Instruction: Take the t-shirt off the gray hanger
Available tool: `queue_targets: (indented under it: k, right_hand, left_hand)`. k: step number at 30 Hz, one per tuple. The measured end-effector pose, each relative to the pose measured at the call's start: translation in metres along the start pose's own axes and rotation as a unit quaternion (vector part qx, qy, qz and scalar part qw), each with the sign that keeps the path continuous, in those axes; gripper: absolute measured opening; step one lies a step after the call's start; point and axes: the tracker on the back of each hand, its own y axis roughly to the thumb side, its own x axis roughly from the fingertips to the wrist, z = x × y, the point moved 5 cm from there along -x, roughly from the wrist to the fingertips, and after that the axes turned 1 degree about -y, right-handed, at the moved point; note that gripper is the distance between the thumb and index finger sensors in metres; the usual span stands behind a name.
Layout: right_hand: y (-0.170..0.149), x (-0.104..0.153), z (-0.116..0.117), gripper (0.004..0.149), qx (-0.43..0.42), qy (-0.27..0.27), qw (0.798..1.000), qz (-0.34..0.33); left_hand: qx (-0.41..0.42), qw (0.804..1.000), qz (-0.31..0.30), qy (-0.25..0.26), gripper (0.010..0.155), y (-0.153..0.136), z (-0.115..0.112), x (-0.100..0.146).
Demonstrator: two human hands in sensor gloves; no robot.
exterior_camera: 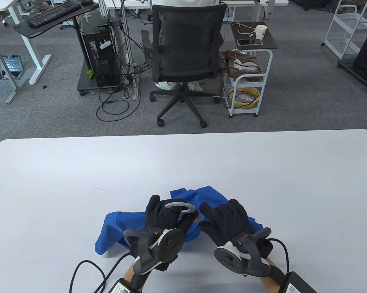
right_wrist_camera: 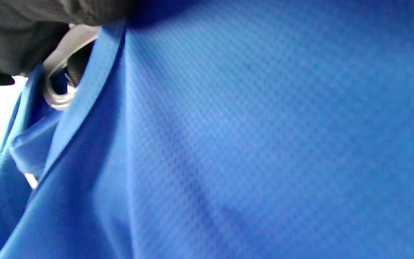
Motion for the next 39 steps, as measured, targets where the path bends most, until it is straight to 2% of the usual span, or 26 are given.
queue_targets:
  k: [2, 6, 9, 14, 19, 24, 27, 29, 31, 39]
  right_hand:
    - [-0.002, 0.001, -0.004, 0.050, -0.011, -0.001, 1.000, 0.002]
    - [-0.014, 0.002, -0.018, 0.045, -0.032, -0.026, 0.999, 0.021]
    - [-0.034, 0.003, -0.027, 0.045, -0.031, -0.038, 0.998, 0.050]
    - [-0.061, 0.003, -0.036, 0.045, -0.057, -0.045, 0.993, 0.095]
    - [-0.079, 0.004, -0.040, 0.044, -0.040, -0.048, 0.990, 0.130]
    - [-0.090, 0.003, -0.036, 0.041, -0.031, -0.037, 0.988, 0.148]
    - [-0.093, 0.002, -0.029, 0.040, -0.022, -0.025, 0.987, 0.154]
    - [-0.095, 0.002, -0.020, 0.040, -0.018, -0.001, 0.988, 0.153]
    - [-0.094, 0.002, -0.012, 0.040, -0.031, 0.015, 0.988, 0.148]
    - [-0.088, 0.002, 0.015, 0.042, -0.022, 0.080, 0.989, 0.126]
  left_hand:
    - [0.009, 1.000, 0.005, -0.007, 0.039, -0.002, 0.000, -0.001]
    - [0.002, 1.000, 0.018, 0.021, 0.038, -0.013, 0.011, -0.002]
    - [0.002, 0.998, 0.039, 0.051, 0.043, -0.029, 0.025, -0.003]
    - [0.018, 0.996, 0.067, 0.058, 0.045, -0.053, 0.038, -0.003]
    - [0.070, 0.993, 0.075, 0.058, 0.039, -0.071, 0.047, -0.002]
    - [0.105, 0.988, 0.087, 0.075, 0.037, -0.086, 0.058, 0.001]
    - [0.142, 0.985, 0.079, 0.062, 0.036, -0.091, 0.060, 0.001]
    - [0.200, 0.976, 0.075, 0.054, 0.036, -0.096, 0.061, 0.001]
    - [0.223, 0.971, 0.076, 0.050, 0.036, -0.097, 0.060, 0.002]
    - [0.126, 0.988, 0.079, 0.047, 0.036, -0.086, 0.051, -0.002]
